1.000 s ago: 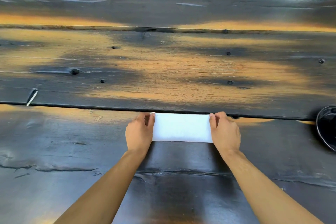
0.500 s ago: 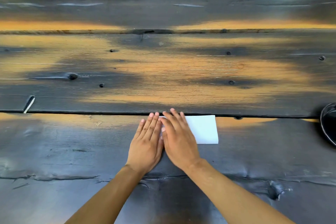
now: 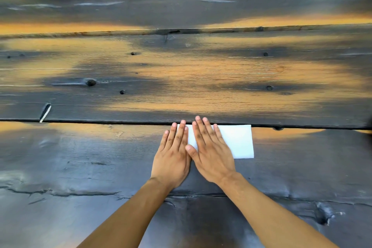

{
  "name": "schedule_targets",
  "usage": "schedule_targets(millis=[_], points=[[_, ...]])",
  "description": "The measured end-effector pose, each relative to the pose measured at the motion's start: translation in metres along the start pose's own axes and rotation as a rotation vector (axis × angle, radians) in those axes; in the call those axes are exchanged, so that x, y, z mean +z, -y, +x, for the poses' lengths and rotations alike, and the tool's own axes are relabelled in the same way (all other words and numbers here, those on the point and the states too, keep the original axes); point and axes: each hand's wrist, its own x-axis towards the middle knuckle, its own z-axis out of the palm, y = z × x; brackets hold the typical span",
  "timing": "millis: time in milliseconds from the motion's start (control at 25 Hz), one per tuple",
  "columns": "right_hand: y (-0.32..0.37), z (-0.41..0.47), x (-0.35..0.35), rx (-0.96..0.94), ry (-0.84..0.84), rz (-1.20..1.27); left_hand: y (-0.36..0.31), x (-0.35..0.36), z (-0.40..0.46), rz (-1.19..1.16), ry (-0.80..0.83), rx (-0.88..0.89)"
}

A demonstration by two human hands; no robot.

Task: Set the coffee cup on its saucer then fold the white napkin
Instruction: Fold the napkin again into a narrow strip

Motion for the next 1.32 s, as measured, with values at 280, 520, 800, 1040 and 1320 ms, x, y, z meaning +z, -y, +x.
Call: schedule_targets(millis=[280, 520, 800, 1040, 1320], points=[[-0.09, -0.043, -0.01, 0.049, -0.001, -0.101, -0.003, -0.004, -0.001, -0.001, 0.014, -0.033], [-0.088, -0.047, -0.016, 0.189, 0.023, -0.113, -0.001, -0.011, 0.0, -0.087, 0.033, -0.006], [-0.005, 0.001, -0.032, 0.209, -0.105, 0.043, 0.031, -0.016, -0.002, -0.124, -0.066, 0.095], [0.034, 0.03, 0.005, 0.125, -0.035, 0.033, 0.032, -0.004, -0.004, -0.026, -0.066, 0.054], [-0.002, 0.016, -0.001, 0.107, 0.005, -0.057, 0.031, -0.004, -0.003, -0.024, -0.079, 0.033]])
